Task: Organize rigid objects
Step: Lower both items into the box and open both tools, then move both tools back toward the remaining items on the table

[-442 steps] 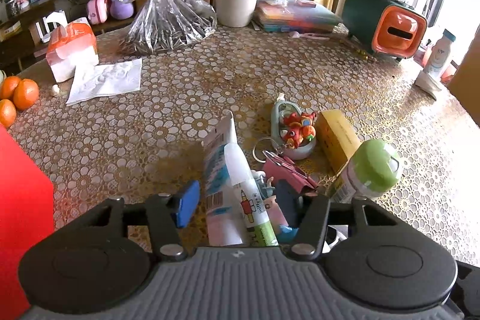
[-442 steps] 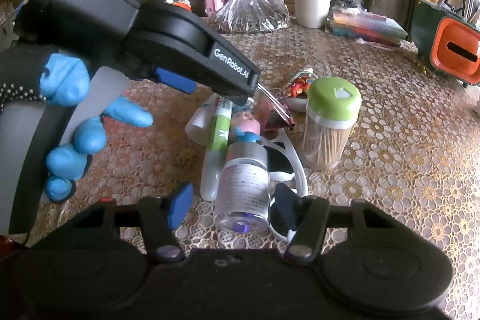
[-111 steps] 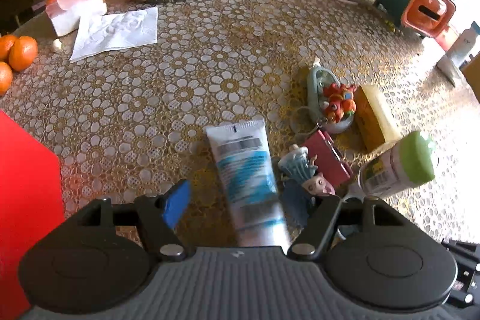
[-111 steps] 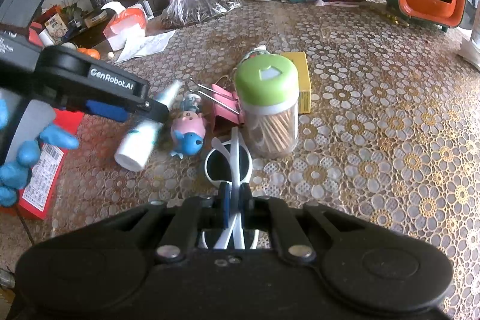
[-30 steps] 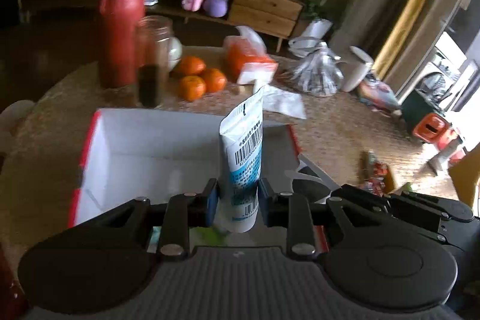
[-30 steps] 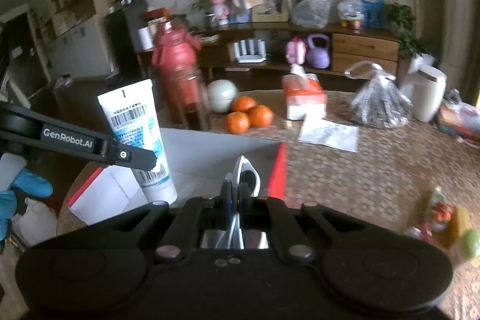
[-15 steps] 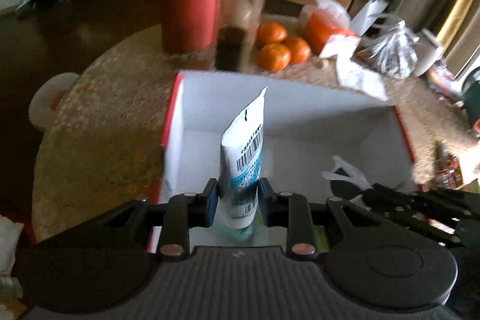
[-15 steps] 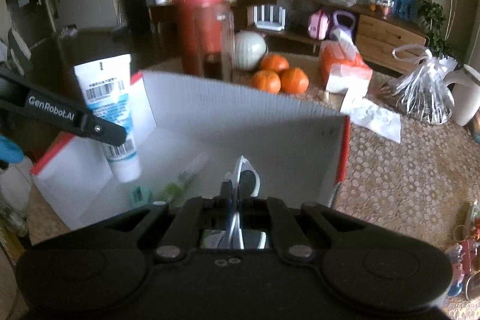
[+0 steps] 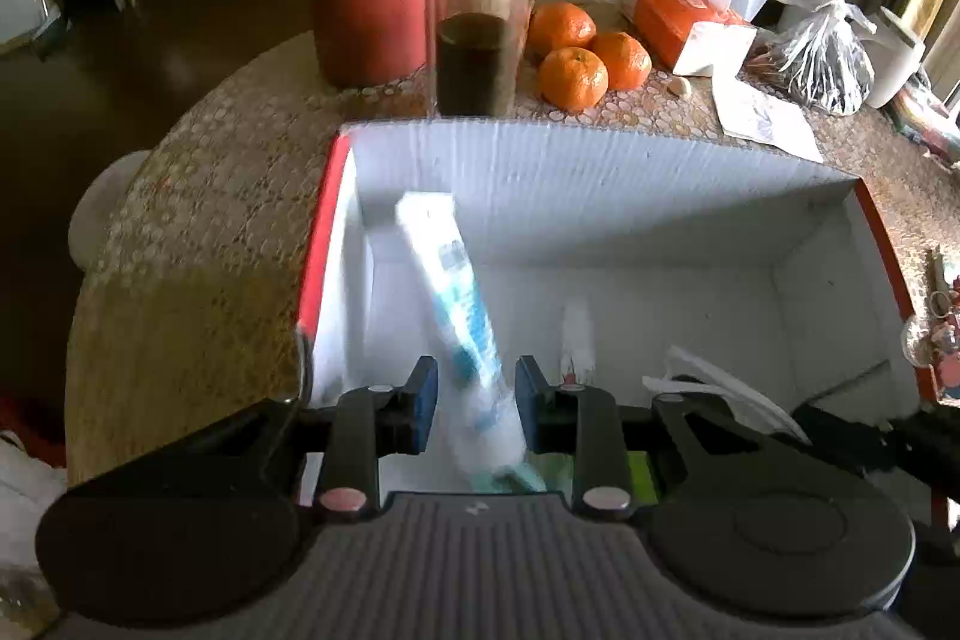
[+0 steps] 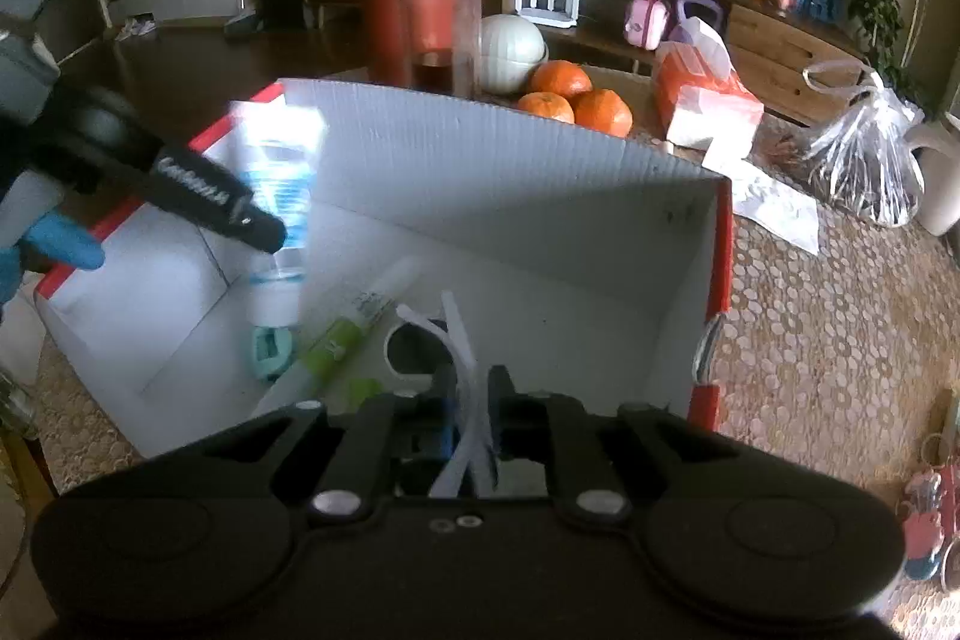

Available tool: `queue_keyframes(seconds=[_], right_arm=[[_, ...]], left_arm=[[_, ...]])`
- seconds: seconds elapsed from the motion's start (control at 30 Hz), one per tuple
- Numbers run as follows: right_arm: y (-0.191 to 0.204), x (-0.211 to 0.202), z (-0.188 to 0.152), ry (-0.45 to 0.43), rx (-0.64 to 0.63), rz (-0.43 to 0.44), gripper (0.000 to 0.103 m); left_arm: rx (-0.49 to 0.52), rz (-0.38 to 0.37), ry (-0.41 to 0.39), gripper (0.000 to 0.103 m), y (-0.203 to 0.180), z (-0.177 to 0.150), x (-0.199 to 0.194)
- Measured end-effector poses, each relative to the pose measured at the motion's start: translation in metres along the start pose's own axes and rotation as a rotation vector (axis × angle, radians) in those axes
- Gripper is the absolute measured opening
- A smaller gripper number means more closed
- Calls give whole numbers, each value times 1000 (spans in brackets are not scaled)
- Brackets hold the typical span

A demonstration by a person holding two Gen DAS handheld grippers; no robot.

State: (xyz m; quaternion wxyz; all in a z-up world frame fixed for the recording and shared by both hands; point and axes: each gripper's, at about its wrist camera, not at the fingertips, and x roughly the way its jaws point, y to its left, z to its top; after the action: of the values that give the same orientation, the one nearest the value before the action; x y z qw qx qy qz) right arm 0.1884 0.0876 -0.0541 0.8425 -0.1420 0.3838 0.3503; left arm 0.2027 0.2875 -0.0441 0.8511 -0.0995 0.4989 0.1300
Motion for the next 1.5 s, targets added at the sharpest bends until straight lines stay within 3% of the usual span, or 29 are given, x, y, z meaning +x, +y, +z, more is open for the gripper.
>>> queue_keyframes(seconds=[0.4, 0.73, 1.23, 1.4, 1.5], right_arm=[[-9, -25, -1, -37, 45, 56, 34], [-11, -51, -6, -60, 76, 100, 48], [-19, -91, -16, -90, 105, 107, 65], [-25, -106, -21, -114, 129, 103, 86], [-33, -114, -27, -119, 151, 108, 90]], left_arm=[[-29, -11, 38, 28, -5, 0, 18], [-26, -57, -10, 28, -14, -12, -19], [88, -96, -101, 28, -61, -35, -73], [117, -100, -128, 28, -74, -43, -86], [118, -106, -136, 28, -80, -49, -93]])
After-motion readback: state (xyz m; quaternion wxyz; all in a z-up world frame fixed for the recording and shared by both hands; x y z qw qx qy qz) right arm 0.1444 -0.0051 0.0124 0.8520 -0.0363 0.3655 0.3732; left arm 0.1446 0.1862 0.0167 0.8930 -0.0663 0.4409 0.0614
